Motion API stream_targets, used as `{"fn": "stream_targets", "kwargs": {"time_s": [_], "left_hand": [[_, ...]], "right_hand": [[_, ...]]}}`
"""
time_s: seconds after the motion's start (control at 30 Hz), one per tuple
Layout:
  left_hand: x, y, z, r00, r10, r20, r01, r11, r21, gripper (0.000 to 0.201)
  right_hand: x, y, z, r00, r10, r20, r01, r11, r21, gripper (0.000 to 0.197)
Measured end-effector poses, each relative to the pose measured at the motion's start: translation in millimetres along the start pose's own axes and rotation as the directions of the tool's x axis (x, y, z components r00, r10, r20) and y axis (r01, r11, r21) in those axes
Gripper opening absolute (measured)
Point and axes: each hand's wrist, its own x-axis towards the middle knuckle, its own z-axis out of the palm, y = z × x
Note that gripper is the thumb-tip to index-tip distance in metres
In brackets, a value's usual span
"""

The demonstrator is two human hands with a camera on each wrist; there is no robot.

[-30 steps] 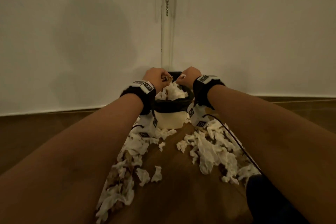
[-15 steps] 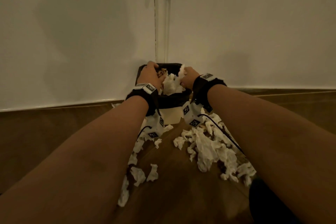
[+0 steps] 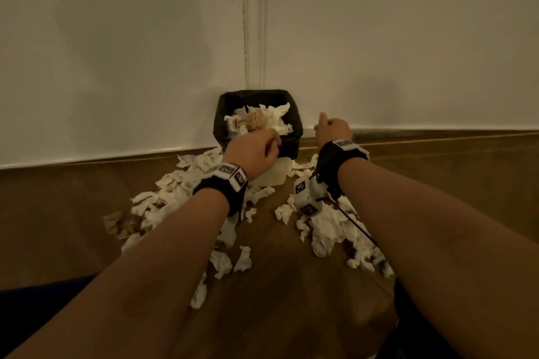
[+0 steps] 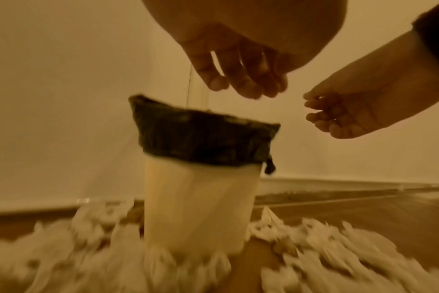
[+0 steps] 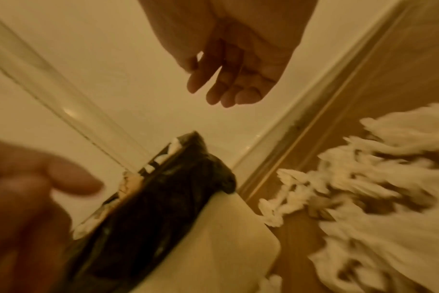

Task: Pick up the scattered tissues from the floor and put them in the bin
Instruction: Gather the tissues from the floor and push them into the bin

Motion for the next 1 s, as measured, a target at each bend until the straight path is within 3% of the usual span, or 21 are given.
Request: {"fn": "stream_targets", "kwargs": {"time_s": [0.07,0.1,0.17,0.23,0.3,0.37,0.47,0.57,0.77,0.9,1.0], "left_hand": [[-23,-2,21,0.981,-0.029,0.193,0.031,0.999,-0.007,0.018],[-35,-4,34,0.949,-0.05,0.312,0.053,0.999,-0.001,0.019],[-56,-11,57,0.849,-0.095,0.52,0.076,0.995,0.059,0.026],[-77,-19,78,0.755,-0.18,0.63,0.112,0.983,0.147,0.032],[-94,-27,95,0.705,-0.255,0.662,0.158,0.966,0.203,0.037],[-103,-35,106,0.691,-0.303,0.656,0.198,0.953,0.231,0.046],[-106,-45,115,0.669,-0.339,0.662,0.229,0.941,0.249,0.057],[-104,-54,121,0.615,-0.32,0.72,0.203,0.947,0.247,0.066],[-104,-68,133,0.513,-0.368,0.776,0.172,0.929,0.327,0.077],[-105,-68,132,0.509,-0.365,0.78,0.197,0.931,0.308,0.07],[-111,-68,129,0.53,-0.31,0.789,0.131,0.95,0.285,0.075]], "right_hand": [[-11,22,3,0.993,0.103,0.061,-0.098,0.992,-0.076,0.044],[-19,32,6,0.983,0.15,0.107,-0.13,0.975,-0.178,0.042],[-38,45,13,0.957,0.229,0.18,-0.171,0.942,-0.288,0.048],[-54,61,25,0.918,0.243,0.313,-0.117,0.921,-0.373,0.052],[-72,73,36,0.848,0.271,0.455,-0.147,0.946,-0.289,0.048],[-80,85,52,0.85,0.265,0.455,-0.178,0.958,-0.226,0.041],[-88,97,74,0.802,0.214,0.558,0.056,0.903,-0.426,0.043],[-93,111,91,0.736,0.189,0.65,0.237,0.827,-0.51,0.044],[-90,127,106,0.709,0.186,0.681,0.307,0.787,-0.534,0.046],[-87,130,108,0.729,0.124,0.674,0.369,0.757,-0.539,0.046],[-87,129,110,0.75,0.095,0.655,0.369,0.761,-0.533,0.045]]}}
